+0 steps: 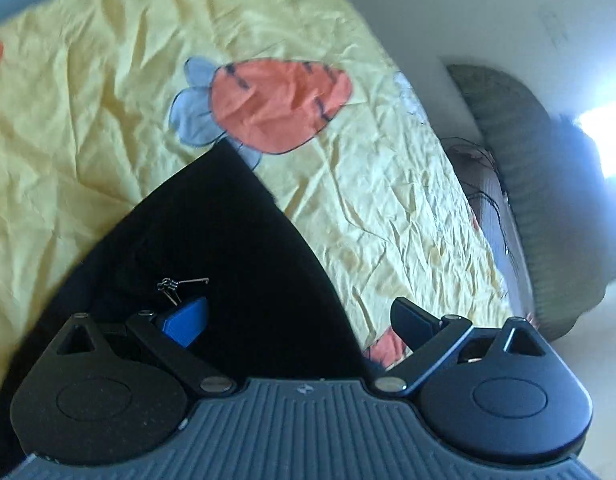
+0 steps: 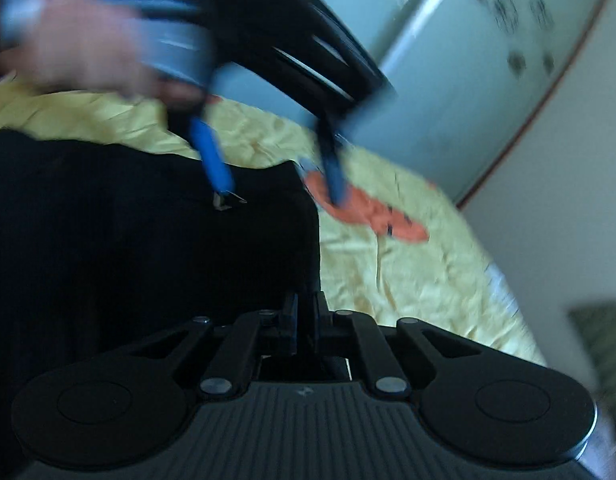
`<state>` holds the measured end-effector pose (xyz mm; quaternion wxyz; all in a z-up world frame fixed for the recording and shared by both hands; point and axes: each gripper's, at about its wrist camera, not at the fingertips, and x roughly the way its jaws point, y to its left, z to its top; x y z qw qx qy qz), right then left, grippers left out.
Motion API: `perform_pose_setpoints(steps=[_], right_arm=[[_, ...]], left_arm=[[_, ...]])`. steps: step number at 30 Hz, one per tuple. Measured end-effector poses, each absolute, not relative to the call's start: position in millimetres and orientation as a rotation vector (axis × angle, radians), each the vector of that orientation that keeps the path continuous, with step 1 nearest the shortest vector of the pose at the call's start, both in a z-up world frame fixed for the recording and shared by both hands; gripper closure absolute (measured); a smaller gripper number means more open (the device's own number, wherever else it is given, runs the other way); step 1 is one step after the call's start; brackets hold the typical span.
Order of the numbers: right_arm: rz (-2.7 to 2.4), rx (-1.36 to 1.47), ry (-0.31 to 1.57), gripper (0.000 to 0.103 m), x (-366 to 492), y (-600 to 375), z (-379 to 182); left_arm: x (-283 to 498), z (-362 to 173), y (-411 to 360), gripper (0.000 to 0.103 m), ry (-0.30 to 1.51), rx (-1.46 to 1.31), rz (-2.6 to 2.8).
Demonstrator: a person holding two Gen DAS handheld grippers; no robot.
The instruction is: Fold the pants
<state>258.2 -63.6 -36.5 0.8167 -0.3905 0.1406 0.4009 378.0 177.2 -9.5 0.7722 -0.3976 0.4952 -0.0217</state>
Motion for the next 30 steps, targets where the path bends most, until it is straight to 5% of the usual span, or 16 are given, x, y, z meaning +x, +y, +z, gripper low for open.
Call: perform_pose_setpoints(steps=[4,6,7,8,9,18,22,23,30], right_arm=[[0.865,-0.896,0.223,0.096,228.0,-64.4,-37.8],[0.877,-0.887,0.224,0.096,225.2,-65.7,-39.1],[0.877,-0.880,0.221,0.096,223.8,-67.0,-40.1],[0.880,-0.868,0.225,0.096,223.5,-68.7,-40.7],[0.880,-0.858,0.226,0.096,223.1,-70.1,-40.0],[0.753,-0.835,0.276,0.082,235.4,-81.6,-49.4],[0.616,-0.839,0.324,0.085,242.6,-106.2,-52.4],[0.594,-0.835,0.331,0.094,242.0,-112.7,-52.9],[0.554,-0.842,0.341,0.098,201.2,-125.9,-45.3]], left_arm=[[380.9,-20.9,187.8,0.014,1.069,-0.976,-0.041],[378.9,-22.7,188.9,0.035,1.075,-0.986,-0.055],[377.3,-22.9,187.7,0.069,1.085,-0.975,-0.062],[374.9,-23.4,186.8,0.084,1.106,-0.966,-0.064],[370.8,-23.5,186.2,0.090,1.111,-0.959,-0.056],[302.0,3.0,180.8,0.098,0.947,-0.884,-0.061],[274.6,15.1,181.8,0.099,0.881,-0.836,-0.062],[270.4,16.5,181.8,0.101,0.868,-0.823,-0.060],[243.5,7.5,184.5,0.102,0.875,-0.845,-0.070]])
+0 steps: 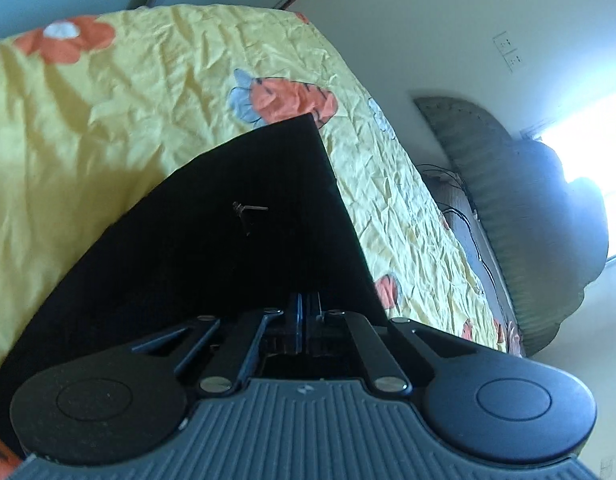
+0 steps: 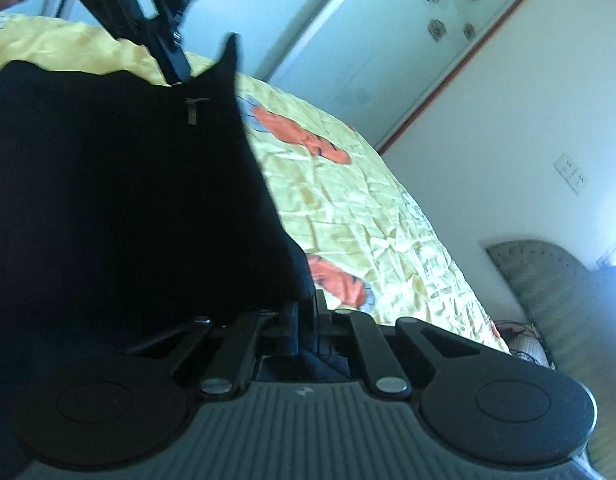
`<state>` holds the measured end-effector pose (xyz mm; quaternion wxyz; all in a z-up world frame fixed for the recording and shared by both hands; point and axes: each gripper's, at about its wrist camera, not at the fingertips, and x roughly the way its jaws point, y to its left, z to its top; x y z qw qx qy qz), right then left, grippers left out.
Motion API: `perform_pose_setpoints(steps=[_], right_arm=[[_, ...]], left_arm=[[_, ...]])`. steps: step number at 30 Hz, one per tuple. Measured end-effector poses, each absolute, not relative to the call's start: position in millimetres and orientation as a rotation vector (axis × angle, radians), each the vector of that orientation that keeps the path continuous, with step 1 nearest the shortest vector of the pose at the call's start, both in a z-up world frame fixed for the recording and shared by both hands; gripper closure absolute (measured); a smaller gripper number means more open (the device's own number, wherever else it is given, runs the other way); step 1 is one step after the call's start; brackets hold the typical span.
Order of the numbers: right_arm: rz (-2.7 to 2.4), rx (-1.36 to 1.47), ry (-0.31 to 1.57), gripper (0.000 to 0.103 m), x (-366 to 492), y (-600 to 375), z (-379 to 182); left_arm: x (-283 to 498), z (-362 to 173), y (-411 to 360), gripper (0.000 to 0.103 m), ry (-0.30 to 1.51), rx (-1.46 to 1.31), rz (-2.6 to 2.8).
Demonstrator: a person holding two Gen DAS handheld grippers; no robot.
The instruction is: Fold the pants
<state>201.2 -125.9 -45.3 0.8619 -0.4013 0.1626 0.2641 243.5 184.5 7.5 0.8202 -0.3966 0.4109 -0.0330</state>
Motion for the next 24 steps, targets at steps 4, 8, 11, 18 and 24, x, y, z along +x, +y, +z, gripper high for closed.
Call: perform_pose_setpoints(steps=[4,8,11,18,24], right_arm=[[0.573,-0.868,0.329,0.098,181.8,-117.1,-42.4],[0.580,-0.907,0.347,0.098,172.8,-115.7,-52.8],[0.579,-0.886,0.360,0.098,168.8,-116.8,-57.1],[0.559,-0.806,0.354,0.098,164.7,-122.5,-56.2],[0.565,-0.777,0.363,0.098,157.7,-123.7,-58.8]], left_arm=[[231.4,8.2,186.8,0.080,0.829,-0.901,-0.150],[231.2,18.7,179.6,0.034,0.798,-0.872,-0.174],[238.2,23.1,176.0,0.033,0.758,-0.868,-0.142],[256.3,-4.3,176.1,0.046,0.879,-0.916,-0.061],[234.5,-16.3,192.6,0.100,0.887,-0.930,-0.067]])
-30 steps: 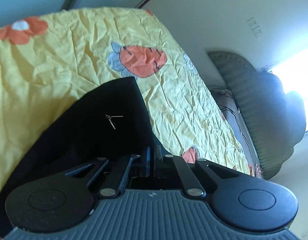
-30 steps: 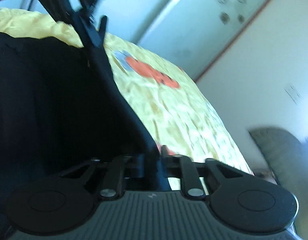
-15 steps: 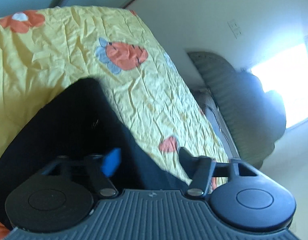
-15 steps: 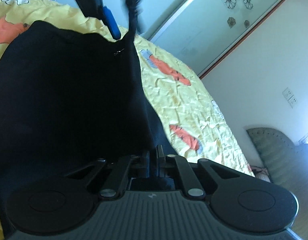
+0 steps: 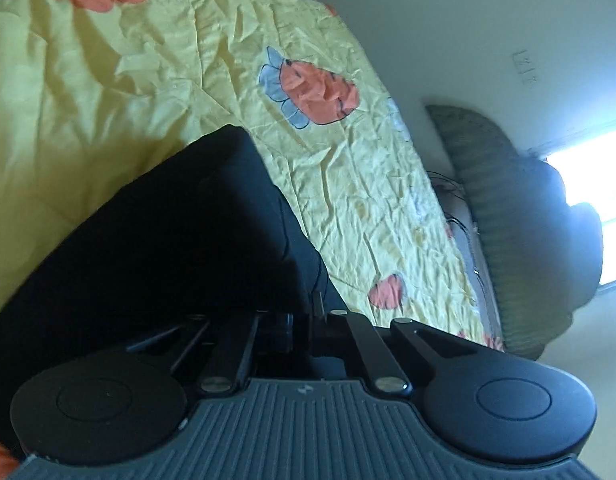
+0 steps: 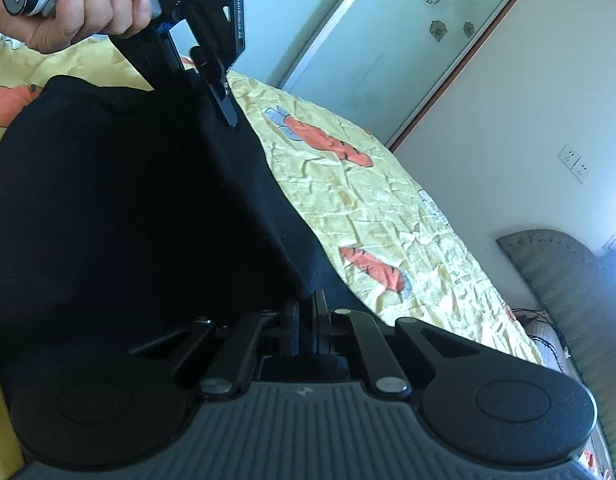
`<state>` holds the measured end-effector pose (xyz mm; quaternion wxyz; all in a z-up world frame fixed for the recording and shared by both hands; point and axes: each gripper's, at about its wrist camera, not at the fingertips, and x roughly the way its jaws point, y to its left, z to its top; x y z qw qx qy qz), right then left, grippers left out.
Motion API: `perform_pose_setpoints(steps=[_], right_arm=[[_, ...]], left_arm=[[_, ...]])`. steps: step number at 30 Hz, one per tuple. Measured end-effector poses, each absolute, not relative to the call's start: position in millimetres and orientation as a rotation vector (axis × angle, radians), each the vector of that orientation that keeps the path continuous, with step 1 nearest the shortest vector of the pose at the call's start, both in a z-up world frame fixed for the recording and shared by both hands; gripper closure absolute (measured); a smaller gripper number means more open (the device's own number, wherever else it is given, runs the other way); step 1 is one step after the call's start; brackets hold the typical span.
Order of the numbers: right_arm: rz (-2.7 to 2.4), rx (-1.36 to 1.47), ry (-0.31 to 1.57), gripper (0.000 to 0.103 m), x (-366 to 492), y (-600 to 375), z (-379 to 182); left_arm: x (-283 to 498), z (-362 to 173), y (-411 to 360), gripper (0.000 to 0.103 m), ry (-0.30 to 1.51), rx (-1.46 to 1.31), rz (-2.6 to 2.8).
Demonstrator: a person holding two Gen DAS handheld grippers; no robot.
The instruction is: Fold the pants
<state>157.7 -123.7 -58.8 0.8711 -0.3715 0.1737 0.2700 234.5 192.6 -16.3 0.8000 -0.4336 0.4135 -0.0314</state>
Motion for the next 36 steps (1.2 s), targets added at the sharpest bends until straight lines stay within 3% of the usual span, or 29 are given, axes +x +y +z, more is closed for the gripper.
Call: perform_pose_setpoints(steps=[14,28,30,31,32,36], right_arm=[[0.701,-0.745,0.403,0.098,50.5,-111.9,-56.9],[0.702,-0.697,0.460,0.098,34.4,-108.4,-77.2],[0.698,-0.683,0.489,0.097,34.6,-109.4,-81.1],[0.692,-0.658,0.485,0.097,35.9,-110.6,-82.1],[0.686,-0.635,0.488,0.097,37.9,-111.3,-81.7],[0.641,-0.611,0.471,0.091,29.3,-116.4,-75.2]], left_arm=[[130.7,-18.1,216.2,0.100,0.961,-0.821,-0.116],[116.8,-23.5,205.2,0.099,0.975,-0.676,-0.043],[120.0,-26.8,204.2,0.098,0.999,-0.662,-0.040],[119.8,-25.8,203.7,0.092,1.004,-0.657,-0.039],[119.3,-22.9,202.6,0.079,1.006,-0.644,-0.042],[106.5,-1.6,195.1,0.077,0.991,-0.514,-0.017]])
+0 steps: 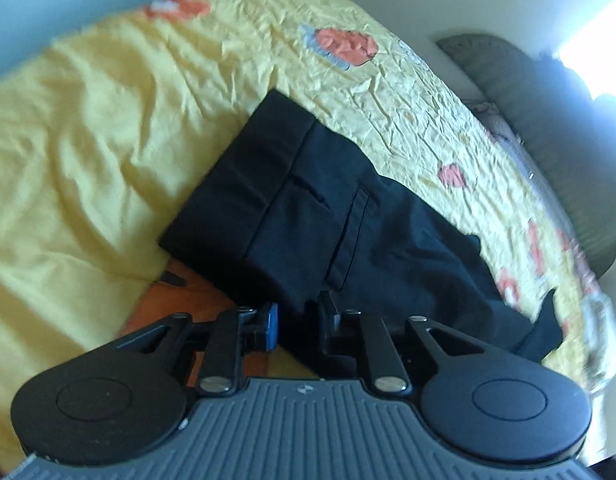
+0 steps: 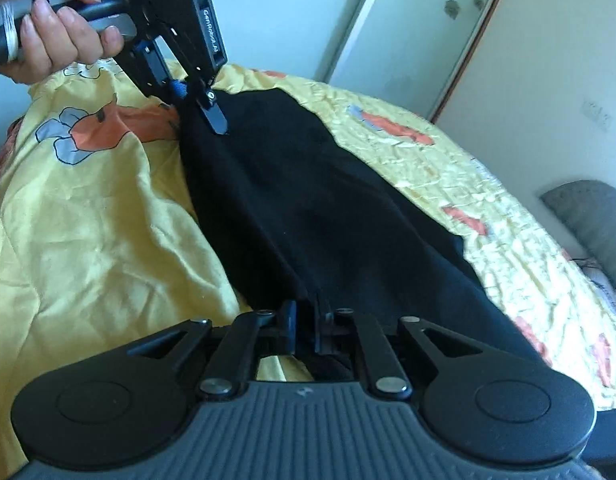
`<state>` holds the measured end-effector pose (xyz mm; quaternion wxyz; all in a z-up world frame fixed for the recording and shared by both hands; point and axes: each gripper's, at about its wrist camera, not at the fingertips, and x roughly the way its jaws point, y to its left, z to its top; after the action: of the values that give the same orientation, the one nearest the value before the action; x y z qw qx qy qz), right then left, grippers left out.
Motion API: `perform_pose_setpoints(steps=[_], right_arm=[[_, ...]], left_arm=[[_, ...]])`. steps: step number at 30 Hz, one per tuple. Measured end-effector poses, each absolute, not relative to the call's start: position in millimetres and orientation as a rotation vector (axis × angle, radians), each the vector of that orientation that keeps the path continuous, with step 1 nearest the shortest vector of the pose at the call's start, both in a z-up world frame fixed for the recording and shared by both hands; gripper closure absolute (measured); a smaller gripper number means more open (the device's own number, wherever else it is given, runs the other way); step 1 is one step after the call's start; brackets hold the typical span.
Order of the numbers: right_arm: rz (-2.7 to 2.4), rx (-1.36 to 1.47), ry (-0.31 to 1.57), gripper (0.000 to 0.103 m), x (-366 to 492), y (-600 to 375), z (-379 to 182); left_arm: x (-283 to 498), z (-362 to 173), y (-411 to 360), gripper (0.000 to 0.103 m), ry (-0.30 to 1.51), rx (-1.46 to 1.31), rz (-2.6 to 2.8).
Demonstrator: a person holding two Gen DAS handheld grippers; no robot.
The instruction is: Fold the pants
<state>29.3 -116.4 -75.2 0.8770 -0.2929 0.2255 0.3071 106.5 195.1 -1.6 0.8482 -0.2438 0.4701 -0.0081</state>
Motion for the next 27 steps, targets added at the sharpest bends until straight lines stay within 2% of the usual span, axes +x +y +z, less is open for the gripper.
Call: perform_pose_setpoints(steps=[5,8,11,13,14,16,19,20,22,23,24,27], right_arm=[[0.565,-0.335,0.488,0.089,11.1,-186.7,-42.8],[0.287,-0.183,0.501,0.089,6.7,-263.6,-37.3],[0.039,0.006,0.552,0.089,4.5,-341.4,-45.6],[-0.093,0.112,0.592,0.084,-0.8,-387.7,-58.3],[-0.165,0.144,0.630,0.077,-4.5,-408.6,-68.8],[-0.208,0.184,0.671,0.077,-15.5,-431.6,-83.6],[-0.289,0.220,0.653,0.076,-23.8,-436.7,-75.6],[-0.306,0.214,0.640,0.072,-18.7,-434.9,-70.1],[-0.327,0.259,0.619,0.039,6.3,-432.1,-53.2],[-0.337,0.291,0.614,0.013,19.6,-431.3,-45.7],[-0.341,0.321,0.593,0.007,35.2,-430.8,-38.0],[-0.302,0.311,0.507,0.000,94.5,-422.1,-13.6]], left_arm=[[80.4,32.1,172.1,0.076,0.895,-0.305,0.037],[84.2,38.5,142.3,0.074,0.895,-0.302,-0.124],[102.2,28.4,99.2,0.070,0.945,-0.324,-0.330],[113.8,22.5,66.0,0.070,0.962,-0.294,-0.436],[118.6,20.0,47.0,0.070,0.969,-0.264,-0.479],[126.0,16.4,12.7,0.070,0.972,-0.215,-0.574],[137.8,4.5,-31.3,0.057,0.972,-0.161,-0.704],[137.9,-0.7,-41.5,0.057,0.975,-0.148,-0.723],[144.9,-12.9,-61.9,0.057,0.998,-0.115,-0.757],[146.1,-17.2,-67.7,0.057,1.007,-0.108,-0.764],[147.7,-21.6,-73.1,0.057,1.013,-0.101,-0.774],[150.8,-33.0,-88.4,0.056,1.019,-0.079,-0.768]])
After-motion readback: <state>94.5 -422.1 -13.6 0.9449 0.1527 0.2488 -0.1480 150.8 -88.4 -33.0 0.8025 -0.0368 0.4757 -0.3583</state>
